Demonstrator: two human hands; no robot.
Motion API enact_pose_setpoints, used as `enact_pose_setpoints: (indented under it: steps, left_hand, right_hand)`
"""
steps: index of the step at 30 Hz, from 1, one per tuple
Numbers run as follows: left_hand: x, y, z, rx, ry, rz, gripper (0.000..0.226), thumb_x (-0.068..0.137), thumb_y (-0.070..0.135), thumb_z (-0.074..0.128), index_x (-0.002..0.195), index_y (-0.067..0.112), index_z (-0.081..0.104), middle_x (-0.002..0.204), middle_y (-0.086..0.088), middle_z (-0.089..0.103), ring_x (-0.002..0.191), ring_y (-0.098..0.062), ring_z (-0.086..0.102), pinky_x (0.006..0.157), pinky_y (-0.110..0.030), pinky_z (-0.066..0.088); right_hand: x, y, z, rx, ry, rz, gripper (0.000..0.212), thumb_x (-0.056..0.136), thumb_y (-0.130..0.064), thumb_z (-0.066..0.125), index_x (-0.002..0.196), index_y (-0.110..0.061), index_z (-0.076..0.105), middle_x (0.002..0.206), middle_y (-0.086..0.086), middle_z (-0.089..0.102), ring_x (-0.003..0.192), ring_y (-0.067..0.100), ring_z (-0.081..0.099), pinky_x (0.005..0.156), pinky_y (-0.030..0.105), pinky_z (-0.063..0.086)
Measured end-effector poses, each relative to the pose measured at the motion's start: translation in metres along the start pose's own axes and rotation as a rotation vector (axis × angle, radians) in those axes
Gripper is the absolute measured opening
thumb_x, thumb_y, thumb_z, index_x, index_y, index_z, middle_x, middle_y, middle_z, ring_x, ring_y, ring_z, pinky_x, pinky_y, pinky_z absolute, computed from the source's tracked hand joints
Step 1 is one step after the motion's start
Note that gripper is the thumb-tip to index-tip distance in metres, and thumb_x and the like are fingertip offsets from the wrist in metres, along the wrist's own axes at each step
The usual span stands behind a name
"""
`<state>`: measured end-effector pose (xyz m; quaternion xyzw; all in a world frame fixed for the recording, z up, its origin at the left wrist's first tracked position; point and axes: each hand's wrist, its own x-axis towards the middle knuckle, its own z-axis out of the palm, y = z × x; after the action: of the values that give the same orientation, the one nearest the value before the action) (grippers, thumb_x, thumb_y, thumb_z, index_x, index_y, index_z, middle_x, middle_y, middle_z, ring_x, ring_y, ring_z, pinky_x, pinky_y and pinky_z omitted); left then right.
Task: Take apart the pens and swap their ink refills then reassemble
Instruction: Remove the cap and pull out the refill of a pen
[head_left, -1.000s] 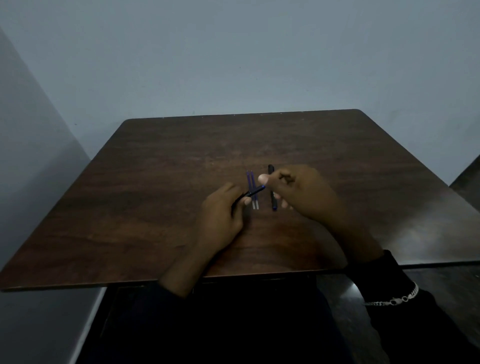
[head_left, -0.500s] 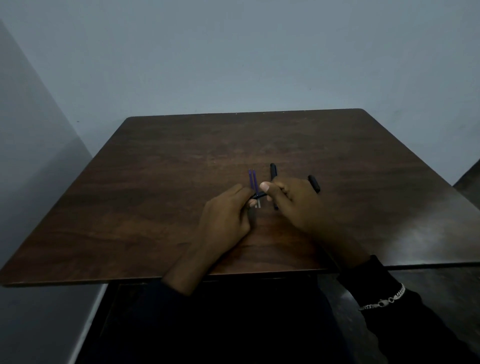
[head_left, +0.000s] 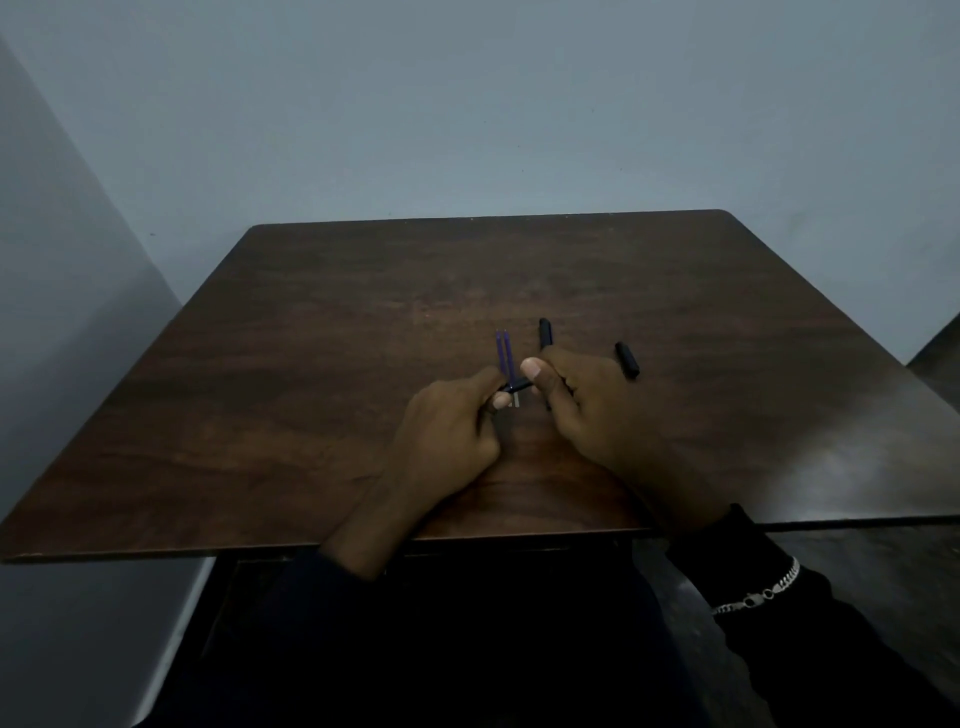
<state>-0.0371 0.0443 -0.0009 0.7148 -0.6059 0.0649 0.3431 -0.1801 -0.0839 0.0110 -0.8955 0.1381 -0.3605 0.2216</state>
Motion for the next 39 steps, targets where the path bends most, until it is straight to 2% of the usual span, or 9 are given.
enact_pose_setpoints:
  steps: [7, 12, 15, 19, 22, 25, 30, 35, 39]
  left_hand:
    - [0.001, -0.001, 0.003, -0.002, -0.001, 0.006, 0.026, 0.086, 0.011, 0.059, 0.092, 0.031, 0.044, 0.065, -0.003, 0.065, 0.059, -0.034, 0.064, 0.056, -0.029, 0.034]
    - [0.000, -0.002, 0.005, 0.010, 0.041, 0.031, 0.018, 0.091, 0.016, 0.058, 0.094, 0.030, 0.047, 0.064, -0.002, 0.064, 0.058, -0.032, 0.062, 0.056, -0.028, 0.032]
    - [0.000, -0.002, 0.005, -0.018, 0.026, 0.023, 0.008, 0.092, 0.020, 0.053, 0.095, 0.027, 0.053, 0.065, 0.000, 0.065, 0.059, -0.031, 0.063, 0.053, -0.032, 0.041]
    - [0.000, -0.001, 0.005, 0.022, 0.031, 0.048, 0.016, 0.091, 0.020, 0.056, 0.103, 0.030, 0.053, 0.074, -0.003, 0.071, 0.067, -0.034, 0.067, 0.056, -0.032, 0.041]
    - [0.000, 0.000, 0.005, 0.039, 0.024, 0.046, 0.012, 0.090, 0.018, 0.058, 0.097, 0.028, 0.055, 0.072, -0.002, 0.070, 0.066, -0.033, 0.066, 0.058, -0.029, 0.034]
    - [0.000, -0.001, 0.005, 0.034, 0.018, 0.022, 0.011, 0.089, 0.016, 0.059, 0.089, 0.025, 0.054, 0.069, -0.001, 0.067, 0.063, -0.032, 0.065, 0.058, -0.029, 0.035]
    - [0.001, 0.000, 0.004, 0.035, 0.020, 0.013, 0.009, 0.089, 0.017, 0.058, 0.090, 0.024, 0.053, 0.069, -0.002, 0.068, 0.065, -0.033, 0.066, 0.057, -0.030, 0.037]
    - [0.000, 0.003, 0.002, 0.039, 0.027, 0.037, 0.008, 0.090, 0.020, 0.056, 0.096, 0.027, 0.057, 0.075, -0.003, 0.072, 0.069, -0.035, 0.068, 0.057, -0.033, 0.041]
    - [-0.001, 0.002, 0.003, 0.062, 0.009, 0.031, 0.004, 0.091, 0.020, 0.057, 0.091, 0.023, 0.058, 0.073, -0.001, 0.069, 0.066, -0.032, 0.066, 0.057, -0.030, 0.035]
  right_hand:
    - [-0.001, 0.001, 0.000, 0.024, -0.038, 0.008, 0.018, 0.104, -0.015, 0.054, 0.090, -0.013, 0.063, 0.068, -0.017, 0.048, 0.059, -0.001, 0.048, 0.059, 0.010, 0.036]
    - [-0.005, 0.009, 0.003, 0.176, -0.073, 0.127, 0.006, 0.101, -0.017, 0.061, 0.104, -0.021, 0.065, 0.084, -0.011, 0.064, 0.075, 0.013, 0.066, 0.069, 0.031, 0.056]
    - [-0.005, 0.009, 0.005, 0.241, -0.044, 0.169, 0.010, 0.097, -0.035, 0.064, 0.105, -0.030, 0.067, 0.094, -0.010, 0.069, 0.082, 0.017, 0.069, 0.074, 0.044, 0.060]
    - [-0.003, 0.008, 0.003, 0.177, -0.014, 0.220, 0.041, 0.091, -0.071, 0.052, 0.093, -0.034, 0.068, 0.072, -0.007, 0.069, 0.061, 0.011, 0.066, 0.061, 0.045, 0.058]
    - [-0.004, 0.010, 0.003, 0.206, -0.015, 0.196, 0.029, 0.095, -0.060, 0.057, 0.090, -0.033, 0.068, 0.067, -0.004, 0.067, 0.057, 0.013, 0.065, 0.058, 0.048, 0.055]
    - [-0.004, 0.015, 0.007, 0.323, -0.055, 0.201, 0.005, 0.095, -0.035, 0.064, 0.095, -0.030, 0.066, 0.084, -0.007, 0.069, 0.073, 0.014, 0.069, 0.067, 0.047, 0.059]
    - [-0.005, 0.016, 0.005, 0.443, -0.084, 0.106, 0.034, 0.087, -0.004, 0.069, 0.108, -0.031, 0.065, 0.114, -0.014, 0.060, 0.108, 0.015, 0.066, 0.083, 0.033, 0.060]
    - [-0.003, 0.013, 0.005, 0.373, 0.025, 0.292, 0.028, 0.088, -0.060, 0.067, 0.104, -0.037, 0.070, 0.090, -0.012, 0.074, 0.077, 0.008, 0.074, 0.067, 0.031, 0.063]
    - [-0.005, 0.020, 0.007, 0.283, -0.028, 0.211, 0.015, 0.097, -0.048, 0.059, 0.095, -0.037, 0.068, 0.083, -0.011, 0.074, 0.073, 0.009, 0.073, 0.068, 0.041, 0.063]
